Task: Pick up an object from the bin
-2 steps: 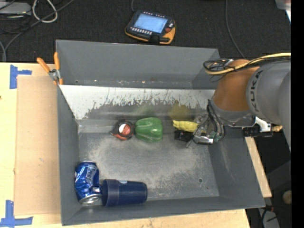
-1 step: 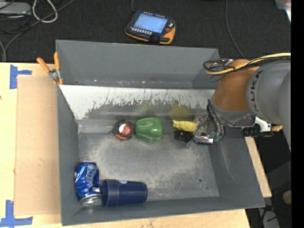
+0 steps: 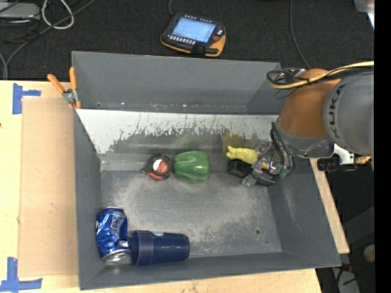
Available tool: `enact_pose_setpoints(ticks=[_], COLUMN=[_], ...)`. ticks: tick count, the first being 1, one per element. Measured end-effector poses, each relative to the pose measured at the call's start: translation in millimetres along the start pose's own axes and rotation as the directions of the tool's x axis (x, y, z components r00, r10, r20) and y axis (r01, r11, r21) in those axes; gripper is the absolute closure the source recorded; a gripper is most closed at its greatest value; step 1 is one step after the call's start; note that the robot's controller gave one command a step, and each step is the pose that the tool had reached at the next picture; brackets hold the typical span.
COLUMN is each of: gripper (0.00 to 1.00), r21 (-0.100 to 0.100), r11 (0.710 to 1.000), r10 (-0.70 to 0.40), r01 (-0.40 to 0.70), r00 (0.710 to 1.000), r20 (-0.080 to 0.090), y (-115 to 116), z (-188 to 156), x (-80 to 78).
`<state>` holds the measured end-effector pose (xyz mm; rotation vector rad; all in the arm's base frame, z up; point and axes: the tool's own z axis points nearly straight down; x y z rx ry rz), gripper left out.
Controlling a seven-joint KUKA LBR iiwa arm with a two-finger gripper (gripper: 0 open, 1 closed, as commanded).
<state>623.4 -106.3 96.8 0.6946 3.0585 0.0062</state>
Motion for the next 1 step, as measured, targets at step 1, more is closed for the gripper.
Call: enact_pose_setpoints(ticks=[1], gripper=[1.00], r21=[0.001], r11=[1.000], r10=[-0.003], r01=[0.003], r00=[1.000], r20=[0.001], y=[0.2], z=[-2.8], x=[0.1])
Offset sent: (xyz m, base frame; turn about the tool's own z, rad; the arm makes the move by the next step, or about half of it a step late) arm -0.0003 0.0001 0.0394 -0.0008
